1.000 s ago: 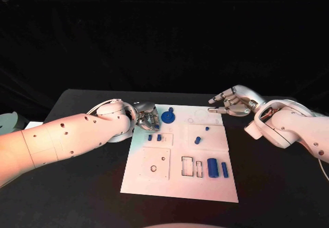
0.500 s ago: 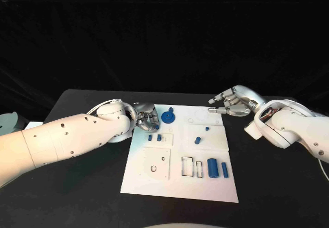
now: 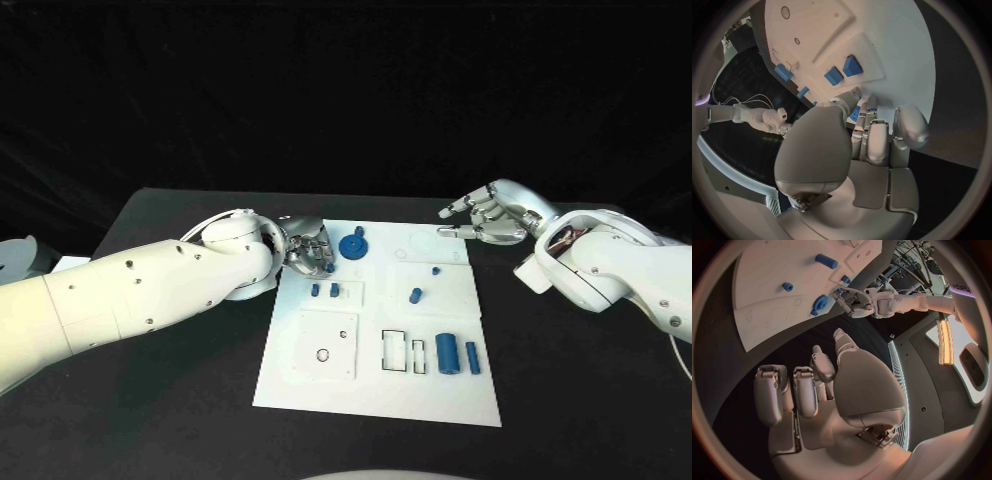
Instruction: Assemble the parts on the task board
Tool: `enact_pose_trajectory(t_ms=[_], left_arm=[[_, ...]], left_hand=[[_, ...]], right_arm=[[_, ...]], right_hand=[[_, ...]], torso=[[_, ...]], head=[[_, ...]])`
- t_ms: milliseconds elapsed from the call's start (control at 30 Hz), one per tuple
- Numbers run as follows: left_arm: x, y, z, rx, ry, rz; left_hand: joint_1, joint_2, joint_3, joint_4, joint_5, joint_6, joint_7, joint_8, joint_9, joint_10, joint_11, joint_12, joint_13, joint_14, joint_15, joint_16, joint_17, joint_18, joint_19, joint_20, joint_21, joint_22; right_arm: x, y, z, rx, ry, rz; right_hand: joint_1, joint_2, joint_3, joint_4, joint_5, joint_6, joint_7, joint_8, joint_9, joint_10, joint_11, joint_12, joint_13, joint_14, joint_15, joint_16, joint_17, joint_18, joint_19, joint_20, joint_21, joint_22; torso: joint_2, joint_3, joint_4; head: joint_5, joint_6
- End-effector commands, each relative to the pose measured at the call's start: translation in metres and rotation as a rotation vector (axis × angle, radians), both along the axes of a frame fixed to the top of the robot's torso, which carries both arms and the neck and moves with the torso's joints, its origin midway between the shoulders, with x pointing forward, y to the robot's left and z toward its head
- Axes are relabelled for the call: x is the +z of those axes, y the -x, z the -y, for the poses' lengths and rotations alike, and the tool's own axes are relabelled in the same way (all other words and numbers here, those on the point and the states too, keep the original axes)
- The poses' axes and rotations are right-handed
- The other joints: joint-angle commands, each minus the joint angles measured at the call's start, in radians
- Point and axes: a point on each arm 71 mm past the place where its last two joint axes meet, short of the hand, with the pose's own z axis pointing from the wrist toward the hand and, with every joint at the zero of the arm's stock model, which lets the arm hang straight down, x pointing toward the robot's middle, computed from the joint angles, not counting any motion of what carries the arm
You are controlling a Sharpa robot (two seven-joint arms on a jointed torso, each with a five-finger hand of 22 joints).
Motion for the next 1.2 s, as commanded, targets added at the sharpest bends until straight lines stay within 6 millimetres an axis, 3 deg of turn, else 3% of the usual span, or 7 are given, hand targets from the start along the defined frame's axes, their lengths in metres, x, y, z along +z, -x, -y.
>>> enact_pose_trajectory(t_ms=[33, 167, 367, 467, 667, 800, 1200], left_arm=[[0.000, 0.002, -0.005, 0.007, 0.005, -0.012], [0.005, 0.003, -0.015, 0.022, 0.052, 0.006], [0.018, 0.001, -0.036, 0.075, 0.224, 0.009], [0.024, 0.001, -0.046, 0.115, 0.383, -0.007], [0.035, 0.003, -0.061, 0.238, 0.899, -0.100], [0.035, 0.010, -0.067, 0.352, 1.245, -0.224], [0.035, 0.024, -0.063, 0.367, 1.433, -0.319]], left_hand=[[-0.006, -0.009, -0.002, -0.009, 0.001, -0.030, -0.003, -0.005, -0.010, -0.021, 0.000, -0.005, -0.002, 0.024, 0.009, -0.002, -0.008, -0.012, 0.000, 0.009, -0.007, -0.002], [-0.003, -0.010, -0.005, -0.015, 0.002, -0.047, -0.007, -0.001, -0.014, -0.059, 0.006, -0.003, -0.004, 0.024, 0.014, -0.001, -0.010, -0.006, -0.010, 0.013, -0.042, -0.032], [0.023, 0.007, 0.023, -0.032, 0.017, -0.008, 0.000, 0.017, -0.009, -0.059, 0.009, 0.008, -0.001, 0.020, 0.016, -0.002, -0.018, -0.001, -0.021, 0.016, -0.068, -0.052], [0.033, 0.016, 0.046, -0.041, 0.022, 0.007, 0.004, 0.024, -0.008, -0.034, 0.008, 0.022, 0.003, 0.012, 0.015, -0.010, -0.035, 0.004, -0.031, 0.016, -0.091, -0.071], [0.030, 0.032, 0.081, -0.055, 0.020, 0.045, 0.022, 0.042, -0.008, -0.029, 0.018, 0.038, 0.003, -0.105, 0.025, -0.165, -0.304, 0.053, -0.151, 0.024, -0.363, -0.297], [0.017, 0.045, 0.073, -0.058, 0.019, 0.050, 0.019, 0.045, -0.009, 0.007, 0.009, 0.071, 0.014, -0.129, 0.021, -0.190, -0.347, 0.064, -0.181, 0.024, -0.421, -0.342], [-0.005, 0.053, 0.046, -0.064, 0.020, 0.054, 0.013, 0.049, -0.010, 0.015, 0.002, 0.105, 0.026, -0.145, 0.016, -0.205, -0.381, 0.072, -0.201, 0.020, -0.475, -0.385]], right_arm=[[-0.003, 0.000, 0.001, 0.000, 0.032, -0.020], [-0.004, 0.000, 0.002, 0.008, 0.097, -0.013], [-0.007, 0.001, 0.001, 0.036, 0.242, 0.025], [-0.008, 0.003, -0.001, 0.054, 0.321, 0.054], [-0.012, 0.009, -0.010, 0.089, 0.469, 0.121], [-0.015, 0.014, -0.019, 0.112, 0.561, 0.167], [-0.029, 0.018, -0.038, 0.147, 0.701, 0.190]], right_hand=[[0.027, 0.021, 0.005, -0.011, 0.007, -0.004, 0.001, -0.003, 0.001, -0.102, -0.002, -0.222, -0.141, 0.074, -0.004, -0.026, 0.142, 0.022, 0.004, -0.001, -0.025, 0.075], [0.098, 0.035, 0.059, -0.034, 0.001, 0.007, 0.003, 0.000, 0.002, -0.220, -0.003, -0.584, -0.415, 0.067, -0.007, -0.052, 0.113, 0.028, -0.009, -0.007, -0.045, 0.048], [0.159, 0.000, 0.162, -0.055, -0.018, 0.057, 0.003, 0.005, 0.004, -0.215, 0.011, -0.841, -0.701, 0.067, 0.003, -0.069, 0.095, 0.029, -0.007, 0.002, -0.050, 0.043], [0.161, -0.018, 0.216, -0.062, -0.025, 0.080, 0.002, 0.003, 0.004, -0.183, 0.008, -0.903, -0.803, 0.068, 0.005, -0.069, 0.096, 0.029, -0.005, 0.001, -0.050, 0.044], [0.154, -0.046, 0.284, -0.077, -0.058, 0.105, -0.008, -0.001, 0.003, -0.161, 0.008, -0.957, -0.909, 0.069, 0.004, -0.070, 0.095, 0.029, -0.004, 0.003, -0.051, 0.045], [0.138, -0.063, 0.329, -0.078, -0.082, 0.113, -0.009, -0.003, 0.003, -0.161, 0.012, -0.983, -0.970, 0.068, 0.007, -0.075, 0.090, 0.031, -0.010, 0.007, -0.059, 0.033], [0.114, -0.089, 0.387, -0.078, -0.118, 0.108, -0.009, -0.005, 0.000, -0.195, 0.021, -0.998, -1.064, 0.058, 0.014, -0.115, 0.043, 0.045, -0.037, 0.011, -0.103, -0.029]], torso=[[0.000, -0.0008, -0.0002], [-0.001, -0.0002, 0.0005], [-0.002, -0.0003, 0.0009], [-0.001, -0.0004, 0.0005], [0.000, -0.0020, -0.0003], [0.000, -0.0022, -0.0007], [0.000, -0.0017, 0.0022]], head=[[-0.002, 0.001], [-0.005, 0.003], [-0.007, 0.007], [-0.007, 0.010], [-0.015, 0.017], [-0.034, 0.019], [-0.054, 0.021]])
